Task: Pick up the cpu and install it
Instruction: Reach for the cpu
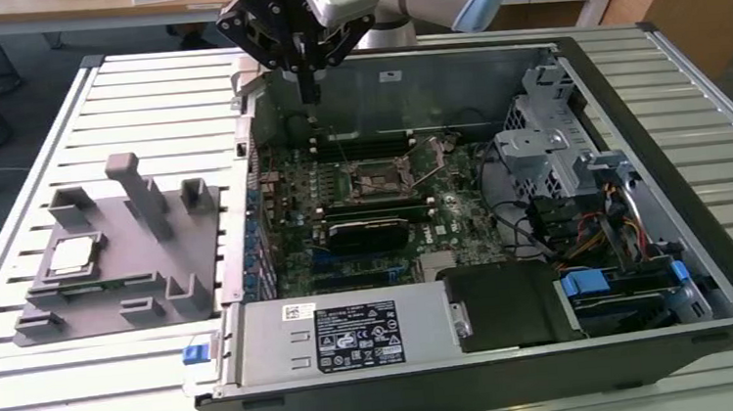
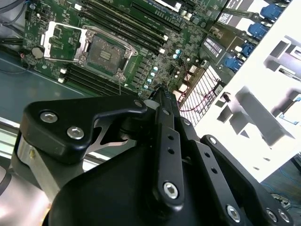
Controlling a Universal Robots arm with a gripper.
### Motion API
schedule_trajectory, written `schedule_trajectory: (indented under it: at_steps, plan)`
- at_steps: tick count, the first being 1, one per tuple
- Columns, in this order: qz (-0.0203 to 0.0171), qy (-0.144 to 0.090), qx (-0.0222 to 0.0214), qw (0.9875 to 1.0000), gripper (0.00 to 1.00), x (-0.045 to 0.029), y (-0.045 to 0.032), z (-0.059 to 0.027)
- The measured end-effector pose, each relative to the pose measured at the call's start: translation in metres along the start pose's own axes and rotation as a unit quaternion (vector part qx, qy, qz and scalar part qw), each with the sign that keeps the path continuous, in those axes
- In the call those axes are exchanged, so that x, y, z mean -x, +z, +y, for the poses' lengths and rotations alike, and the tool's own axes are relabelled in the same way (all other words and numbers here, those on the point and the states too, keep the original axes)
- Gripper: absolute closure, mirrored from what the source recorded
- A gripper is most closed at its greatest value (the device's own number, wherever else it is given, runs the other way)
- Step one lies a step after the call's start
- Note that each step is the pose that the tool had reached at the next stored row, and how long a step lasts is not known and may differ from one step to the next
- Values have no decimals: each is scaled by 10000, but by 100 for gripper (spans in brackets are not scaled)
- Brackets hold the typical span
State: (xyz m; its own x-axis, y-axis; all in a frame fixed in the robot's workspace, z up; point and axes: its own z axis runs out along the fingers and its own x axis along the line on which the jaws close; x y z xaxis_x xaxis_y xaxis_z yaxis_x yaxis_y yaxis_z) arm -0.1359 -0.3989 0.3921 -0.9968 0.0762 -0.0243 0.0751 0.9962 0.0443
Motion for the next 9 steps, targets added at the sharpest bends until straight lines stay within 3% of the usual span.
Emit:
schedule_trajectory:
  at_steps: [9]
  plan:
    - [3, 0, 0, 10000, 89, -32, 6, -3]
